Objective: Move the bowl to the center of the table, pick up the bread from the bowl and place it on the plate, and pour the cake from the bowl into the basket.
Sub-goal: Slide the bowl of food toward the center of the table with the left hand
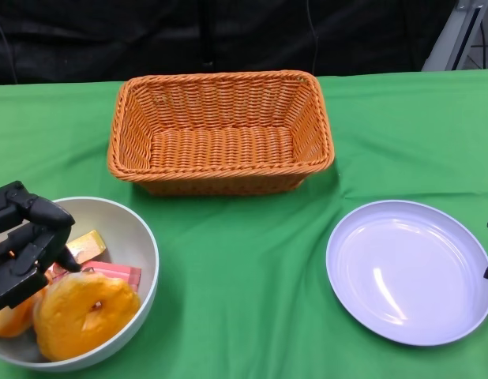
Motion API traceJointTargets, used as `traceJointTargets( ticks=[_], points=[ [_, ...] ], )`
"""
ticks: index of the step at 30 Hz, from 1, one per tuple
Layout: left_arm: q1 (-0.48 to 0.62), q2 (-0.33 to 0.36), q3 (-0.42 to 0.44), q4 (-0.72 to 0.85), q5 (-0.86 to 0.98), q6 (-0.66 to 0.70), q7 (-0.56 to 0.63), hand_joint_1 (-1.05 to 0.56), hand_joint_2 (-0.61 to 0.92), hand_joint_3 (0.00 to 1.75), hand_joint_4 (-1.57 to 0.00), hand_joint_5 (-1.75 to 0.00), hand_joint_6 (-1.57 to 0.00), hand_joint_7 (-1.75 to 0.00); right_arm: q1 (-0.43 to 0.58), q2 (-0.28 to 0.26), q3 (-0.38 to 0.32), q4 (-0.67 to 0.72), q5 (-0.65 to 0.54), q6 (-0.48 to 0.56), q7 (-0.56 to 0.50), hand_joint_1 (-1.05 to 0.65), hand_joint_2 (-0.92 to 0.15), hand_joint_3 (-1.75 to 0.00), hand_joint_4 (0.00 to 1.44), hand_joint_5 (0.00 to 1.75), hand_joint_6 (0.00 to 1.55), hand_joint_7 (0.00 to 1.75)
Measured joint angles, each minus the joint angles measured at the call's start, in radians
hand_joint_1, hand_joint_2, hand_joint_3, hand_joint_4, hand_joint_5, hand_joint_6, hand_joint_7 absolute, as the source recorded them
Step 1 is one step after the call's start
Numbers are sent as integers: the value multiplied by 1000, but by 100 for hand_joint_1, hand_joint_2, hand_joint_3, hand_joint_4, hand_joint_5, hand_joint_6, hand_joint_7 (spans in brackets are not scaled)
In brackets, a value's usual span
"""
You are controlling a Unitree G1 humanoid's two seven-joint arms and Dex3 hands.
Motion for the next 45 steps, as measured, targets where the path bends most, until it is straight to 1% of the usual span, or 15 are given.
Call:
traceJointTargets(
  ticks=[13,18,26,33,42,45],
  points=[
    [0,0,-4,25,12,-27,-1,-7,86,52,-77,-157,-84,-109,2,0,3,19,-1,-16,10,-3,-67,-92,73,163,67,133],
    [0,-1,-5,46,17,-52,-28,-8,86,52,-75,-159,-82,-110,2,0,5,22,-1,-16,9,-2,-68,-93,74,161,68,132],
    [-1,-8,-5,57,20,-65,-34,-9,85,48,-77,-157,-84,-109,2,7,7,41,0,-24,10,0,-66,-96,77,160,69,132],
    [-1,-11,-5,59,25,-65,-33,-7,87,49,-79,-155,-84,-111,2,8,12,44,-4,-37,8,-1,-64,-97,76,159,68,133],
    [-1,-12,-4,70,27,-80,-34,-8,87,48,-77,-158,-81,-114,5,8,18,54,-5,-57,8,-1,-65,-97,75,161,68,132],
    [-1,-12,-3,70,27,-83,-34,-9,89,43,-79,-152,-84,-106,5,12,25,54,-5,-57,6,-1,-66,-94,75,160,68,131]
  ],
)
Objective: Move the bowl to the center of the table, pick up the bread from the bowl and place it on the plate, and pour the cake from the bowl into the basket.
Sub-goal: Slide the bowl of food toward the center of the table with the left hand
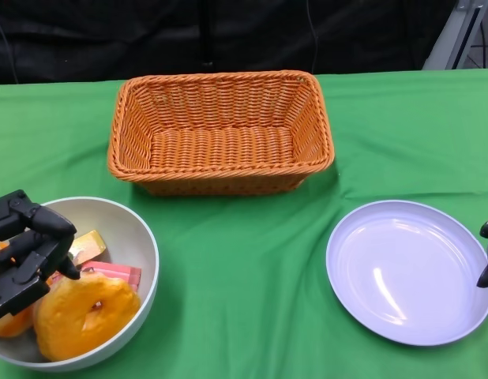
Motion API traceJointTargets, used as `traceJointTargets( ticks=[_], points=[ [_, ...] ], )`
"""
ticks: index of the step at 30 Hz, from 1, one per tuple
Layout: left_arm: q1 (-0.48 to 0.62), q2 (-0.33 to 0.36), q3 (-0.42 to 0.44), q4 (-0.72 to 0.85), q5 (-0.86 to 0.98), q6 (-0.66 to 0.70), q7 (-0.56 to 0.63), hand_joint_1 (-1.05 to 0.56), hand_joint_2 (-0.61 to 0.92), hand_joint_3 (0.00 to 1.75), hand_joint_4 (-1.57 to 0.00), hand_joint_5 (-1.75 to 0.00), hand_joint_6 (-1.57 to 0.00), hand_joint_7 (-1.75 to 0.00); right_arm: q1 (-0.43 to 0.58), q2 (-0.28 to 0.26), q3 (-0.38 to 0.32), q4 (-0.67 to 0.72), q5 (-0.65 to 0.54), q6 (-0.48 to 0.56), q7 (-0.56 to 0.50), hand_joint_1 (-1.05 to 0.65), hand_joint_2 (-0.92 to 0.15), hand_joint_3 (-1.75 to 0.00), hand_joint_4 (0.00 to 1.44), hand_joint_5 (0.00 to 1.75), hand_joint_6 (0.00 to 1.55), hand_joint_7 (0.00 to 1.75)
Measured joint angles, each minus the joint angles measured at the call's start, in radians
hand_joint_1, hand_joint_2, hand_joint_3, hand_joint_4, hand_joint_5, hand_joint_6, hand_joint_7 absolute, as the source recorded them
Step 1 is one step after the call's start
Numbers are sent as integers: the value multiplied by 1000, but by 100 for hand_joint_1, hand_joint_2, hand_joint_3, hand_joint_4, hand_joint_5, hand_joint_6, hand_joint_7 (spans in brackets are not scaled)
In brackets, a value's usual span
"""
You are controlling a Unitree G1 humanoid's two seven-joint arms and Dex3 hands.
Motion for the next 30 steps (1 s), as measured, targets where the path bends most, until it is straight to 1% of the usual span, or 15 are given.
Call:
traceJointTargets(
  ticks=[3,6,14,15,16,17,19,20,22,23,25,26,28,29,30],
  points=[
    [-1,0,5,0,-8,1,0,-9,90,39,-79,-148,-86,-100,0,5,13,0,-1,0,-4,0,-68,-93,74,161,68,132],
    [-3,2,17,-8,-23,34,11,-11,91,32,-81,-142,-91,-87,0,9,25,0,-9,0,-13,2,-67,-95,74,161,68,133],
    [-4,8,42,-55,-35,86,45,-12,92,28,-81,-141,-93,-83,0,13,48,0,-24,-13,-19,3,-65,-97,74,163,67,133],
    [-4,10,44,-55,-28,89,52,-12,92,29,-80,-135,-93,-75,0,14,50,0,-24,-14,-22,2,-65,-97,74,163,67,133],
    [-5,19,47,-58,-14,93,64,-13,92,28,-80,-126,-97,-61,0,18,52,0,-24,-14,-24,1,-65,-98,73,163,67,132],
    [-10,34,55,-60,0,98,78,-13,92,26,-80,-122,-99,-54,2,26,55,0,-24,-15,-26,1,-64,-98,73,164,67,132],
    [-24,67,79,-74,6,121,101,-14,92,18,-81,-108,-101,-37,6,34,62,0,-28,-18,-26,0,-64,-98,73,165,67,132],
    [-30,79,89,-81,5,134,107,-16,92,13,-82,-96,-102,-26,7,34,65,0,-35,-21,-27,0,-63,-98,73,165,67,131],
    [-38,93,95,-89,1,158,110,-17,92,10,-83,-89,-102,-20,8,35,69,0,-39,-31,-27,0,-63,-99,73,166,67,131],
    [-39,98,96,-88,0,165,110,-25,92,6,-82,-75,-97,-12,7,35,71,0,-40,-35,-27,0,-62,-100,73,166,68,131],
    [-40,113,96,-80,2,168,103,-29,92,8,-81,-62,-91,-5,7,36,77,0,-41,-39,-27,0,-62,-100,73,166,68,131],
    [-41,126,96,-72,3,168,97,-33,92,7,-84,-42,-87,-2,7,36,79,0,-43,-41,-27,0,-61,-100,73,166,68,131],
    [-46,151,103,-53,5,168,90,-35,92,6,-88,-28,-85,-1,7,37,83,1,-45,-44,-32,-1,-61,-101,74,166,69,131],
    [-50,163,109,-44,6,168,85,-38,92,7,-81,-20,-77,0,7,37,84,2,-46,-46,-34,0,-61,-101,73,166,69,131],
    [-56,178,115,-30,7,168,81,-40,92,8,-78,-16,-73,0,6,37,85,5,-48,-49,-34,0,-61,-101,73,166,69,130]
  ],
)
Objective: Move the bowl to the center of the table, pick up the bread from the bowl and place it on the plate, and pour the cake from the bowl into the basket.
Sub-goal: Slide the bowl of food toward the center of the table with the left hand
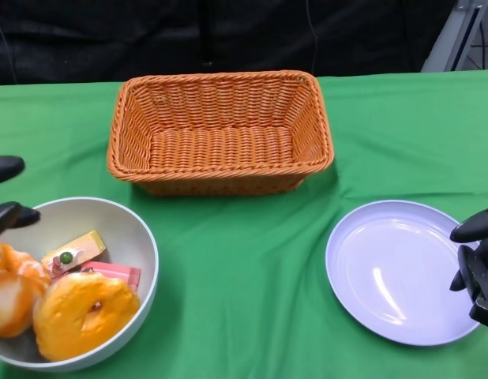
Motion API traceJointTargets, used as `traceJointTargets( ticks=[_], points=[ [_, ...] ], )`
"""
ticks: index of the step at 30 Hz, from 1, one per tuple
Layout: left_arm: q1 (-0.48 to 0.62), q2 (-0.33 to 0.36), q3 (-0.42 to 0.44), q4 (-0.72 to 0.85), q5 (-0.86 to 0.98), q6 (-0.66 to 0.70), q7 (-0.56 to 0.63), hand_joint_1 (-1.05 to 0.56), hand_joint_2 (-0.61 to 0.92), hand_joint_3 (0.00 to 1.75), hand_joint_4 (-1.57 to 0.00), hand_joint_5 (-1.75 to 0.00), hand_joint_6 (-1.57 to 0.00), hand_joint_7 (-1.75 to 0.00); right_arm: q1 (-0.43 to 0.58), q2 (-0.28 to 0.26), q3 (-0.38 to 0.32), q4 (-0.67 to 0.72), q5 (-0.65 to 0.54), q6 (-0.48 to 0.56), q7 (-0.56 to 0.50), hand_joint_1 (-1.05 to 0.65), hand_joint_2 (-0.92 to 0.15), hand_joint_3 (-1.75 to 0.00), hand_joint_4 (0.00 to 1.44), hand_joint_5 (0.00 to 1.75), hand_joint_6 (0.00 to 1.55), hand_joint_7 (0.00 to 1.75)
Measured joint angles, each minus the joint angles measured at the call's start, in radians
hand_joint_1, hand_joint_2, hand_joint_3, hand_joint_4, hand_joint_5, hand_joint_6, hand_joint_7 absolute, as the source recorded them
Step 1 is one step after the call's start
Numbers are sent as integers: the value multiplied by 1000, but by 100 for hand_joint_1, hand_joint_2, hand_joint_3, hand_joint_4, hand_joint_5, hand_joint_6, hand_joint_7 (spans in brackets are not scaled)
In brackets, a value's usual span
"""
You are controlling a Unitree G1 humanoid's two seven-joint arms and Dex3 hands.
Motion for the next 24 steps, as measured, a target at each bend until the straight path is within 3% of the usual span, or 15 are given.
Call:
traceJointTargets(
  ticks=[9,18,24],
  points=[
    [-55,174,14,178,79,-2,-94,-60,92,14,-56,0,-51,0,-3,4,7,16,-18,-15,-2,-1,-60,-100,72,166,70,129],
    [-97,249,-4,294,139,39,-113,-66,92,18,-42,0,-38,0,-2,7,13,16,-27,-18,-6,0,-61,-100,72,165,69,128],
    [-149,335,-76,409,259,32,-131,-72,92,25,-39,0,-36,-1,-1,7,20,16,-33,-18,-11,-1,-61,-98,71,165,69,129]
  ],
)
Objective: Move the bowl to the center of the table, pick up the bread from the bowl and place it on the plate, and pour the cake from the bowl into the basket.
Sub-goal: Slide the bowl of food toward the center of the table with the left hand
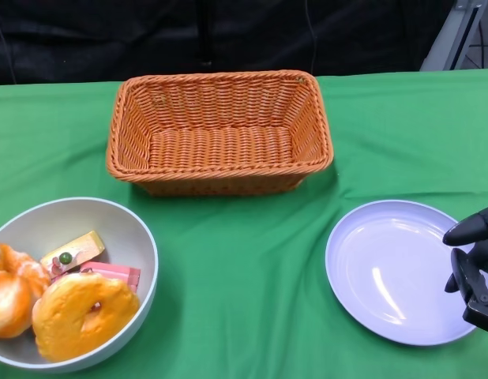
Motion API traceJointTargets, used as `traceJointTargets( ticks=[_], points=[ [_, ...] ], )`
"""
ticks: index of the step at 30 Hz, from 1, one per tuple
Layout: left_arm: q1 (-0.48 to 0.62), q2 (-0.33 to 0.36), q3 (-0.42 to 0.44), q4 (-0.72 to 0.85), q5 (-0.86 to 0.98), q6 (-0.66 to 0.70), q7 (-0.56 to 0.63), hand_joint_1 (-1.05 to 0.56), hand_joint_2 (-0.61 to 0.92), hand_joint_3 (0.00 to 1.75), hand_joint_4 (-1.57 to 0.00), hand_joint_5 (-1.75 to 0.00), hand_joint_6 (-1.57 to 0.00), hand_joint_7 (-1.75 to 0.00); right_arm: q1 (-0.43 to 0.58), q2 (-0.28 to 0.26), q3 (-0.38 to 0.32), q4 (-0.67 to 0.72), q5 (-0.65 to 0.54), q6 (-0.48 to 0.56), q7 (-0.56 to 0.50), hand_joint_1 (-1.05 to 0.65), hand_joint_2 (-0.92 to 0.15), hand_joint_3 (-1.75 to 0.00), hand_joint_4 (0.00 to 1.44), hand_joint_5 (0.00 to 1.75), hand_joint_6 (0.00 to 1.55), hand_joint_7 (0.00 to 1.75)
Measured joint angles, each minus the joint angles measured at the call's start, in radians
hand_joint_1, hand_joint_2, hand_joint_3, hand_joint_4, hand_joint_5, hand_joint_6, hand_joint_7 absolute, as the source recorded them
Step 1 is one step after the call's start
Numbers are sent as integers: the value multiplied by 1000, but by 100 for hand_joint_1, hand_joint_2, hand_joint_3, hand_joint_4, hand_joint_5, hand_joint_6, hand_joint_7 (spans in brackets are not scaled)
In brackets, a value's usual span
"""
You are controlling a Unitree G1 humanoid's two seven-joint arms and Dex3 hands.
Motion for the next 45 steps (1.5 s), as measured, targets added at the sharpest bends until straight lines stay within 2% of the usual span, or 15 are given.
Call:
traceJointTargets(
  ticks=[8,11,12,16,21,29,40,45],
  points=[
    [-95,64,-104,173,154,0,1,-71,92,22,-33,0,-32,0,2,0,9,-1,-1,2,-7,0,-60,-100,71,165,69,129],
    [-152,66,-135,265,176,15,0,-67,92,29,-28,0,-28,0,3,0,14,-2,-2,3,-10,0,-61,-100,70,165,69,129],
    [-167,69,-148,298,181,23,-8,-69,92,36,-24,0,-25,0,4,0,15,-3,-2,4,-11,1,-61,-100,70,165,68,129],
    [-208,70,-190,388,199,65,-51,-76,92,45,-19,0,-20,0,8,0,20,-4,-5,8,-12,2,-63,-97,68,166,68,129],
    [-279,72,-218,469,193,195,-136,-80,92,45,-7,0,-10,0,9,0,21,-4,-14,11,-14,3,-64,-96,68,165,68,130],
    [-335,72,-278,557,206,247,-231,-79,92,49,-5,-1,-2,0,11,0,24,-19,-28,22,-18,4,-66,-93,68,165,67,130],
    [-346,39,-293,605,183,269,-255,-77,92,48,0,0,0,0,12,0,24,-20,-14,23,-12,1,-65,-95,68,166,68,130],
    [-366,37,-247,629,121,321,-278,-78,92,46,0,0,0,0,11,0,23,-20,-14,24,-11,1,-65,-96,68,166,67,130]
  ],
)
